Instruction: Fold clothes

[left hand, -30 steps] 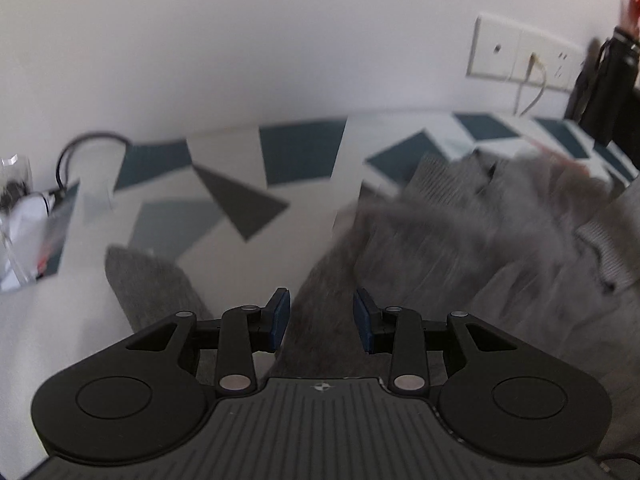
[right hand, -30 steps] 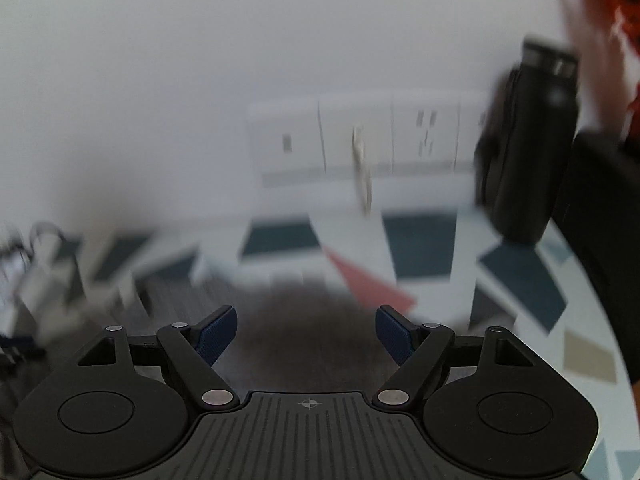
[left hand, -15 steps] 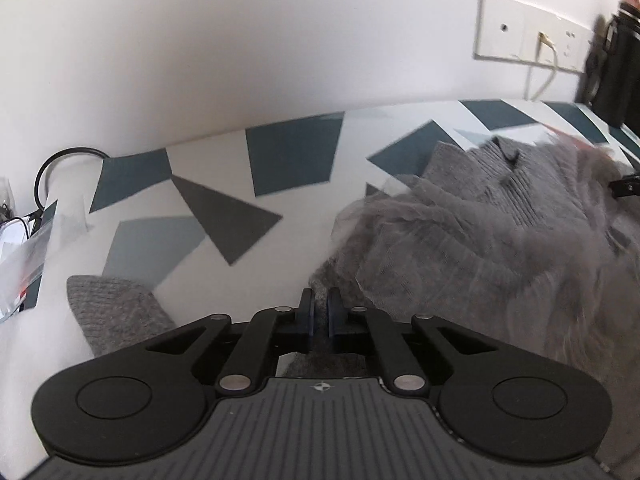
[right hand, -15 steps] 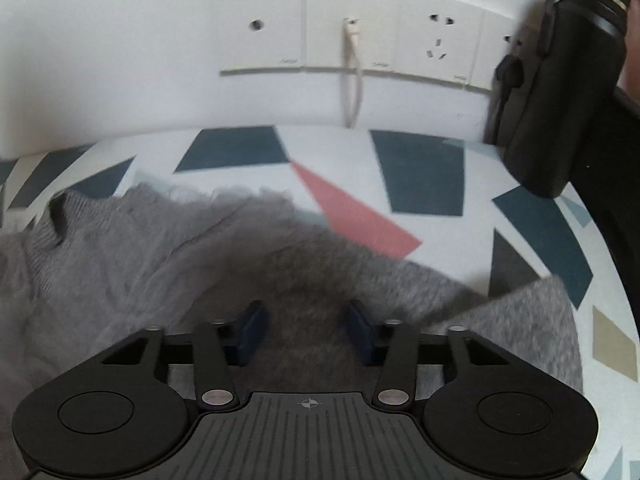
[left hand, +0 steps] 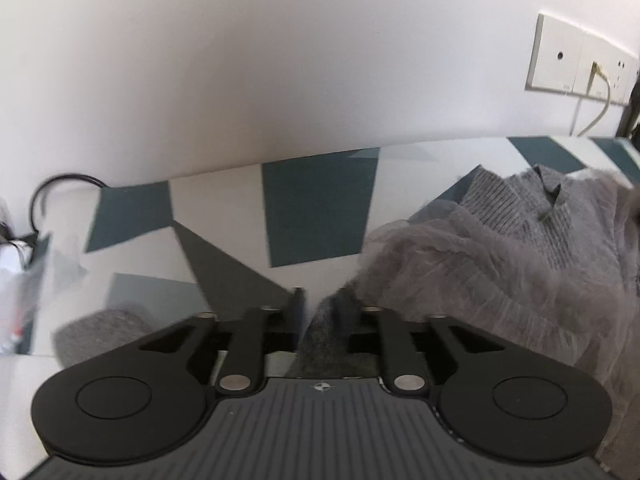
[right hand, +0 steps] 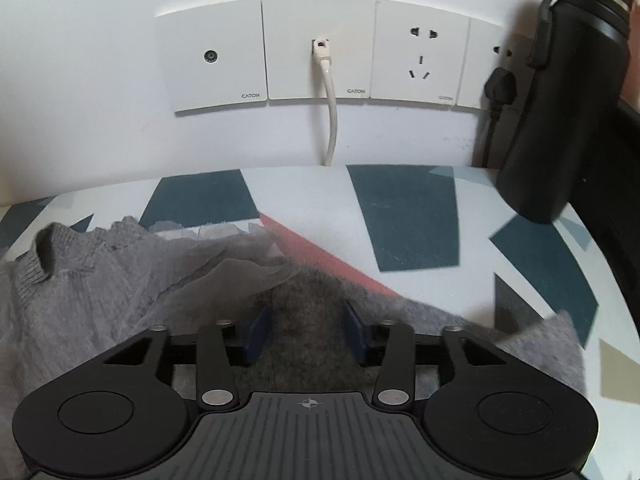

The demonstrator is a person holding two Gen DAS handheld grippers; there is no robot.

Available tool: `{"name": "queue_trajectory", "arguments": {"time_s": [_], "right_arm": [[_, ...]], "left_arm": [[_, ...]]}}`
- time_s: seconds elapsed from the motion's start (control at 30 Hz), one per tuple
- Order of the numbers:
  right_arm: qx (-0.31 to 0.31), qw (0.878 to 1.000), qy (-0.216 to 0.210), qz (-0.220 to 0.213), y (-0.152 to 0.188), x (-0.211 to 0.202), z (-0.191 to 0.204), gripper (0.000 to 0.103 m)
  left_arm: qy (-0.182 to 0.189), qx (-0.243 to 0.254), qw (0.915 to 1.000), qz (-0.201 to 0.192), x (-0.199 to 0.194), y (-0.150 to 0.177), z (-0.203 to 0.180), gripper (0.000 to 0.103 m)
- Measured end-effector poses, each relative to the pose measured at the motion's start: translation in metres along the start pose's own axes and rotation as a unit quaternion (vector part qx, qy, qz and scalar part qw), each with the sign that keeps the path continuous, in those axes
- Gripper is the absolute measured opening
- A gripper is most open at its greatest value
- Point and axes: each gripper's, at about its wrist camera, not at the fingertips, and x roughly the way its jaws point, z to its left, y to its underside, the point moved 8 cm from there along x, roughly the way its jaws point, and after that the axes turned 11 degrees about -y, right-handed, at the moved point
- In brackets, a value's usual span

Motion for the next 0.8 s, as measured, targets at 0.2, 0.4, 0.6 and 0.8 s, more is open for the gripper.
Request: {"name": "queue_trajectory", "arguments": {"time_s": [0.2,0.4,0.6,0.8], "right_arm": [[-0.092,0.993,-0.064,0.038,0.043,-0.032,0.034,0.073],[-0.083,0.992,-0.077,0.048,0.066,-0.049,0.024,0.007],[-0.057,0.994,-0.071,0.056,0.084,-0.074,0.004,0.003],[-0.055,0.996,-0.019,0.066,0.099,-0.097,-0.019,0.0]], "left_arm": [[0.096,0.036,0.9941,-0.036,-0.069,0.021,-0.02,0.047],[0.152,0.104,0.9824,-0.032,-0.103,0.064,-0.063,0.063],[0.151,0.122,0.9807,-0.017,-0.103,0.09,-0.081,0.063],[0.14,0.116,0.9833,0.0,-0.108,0.109,-0.078,0.063]]}}
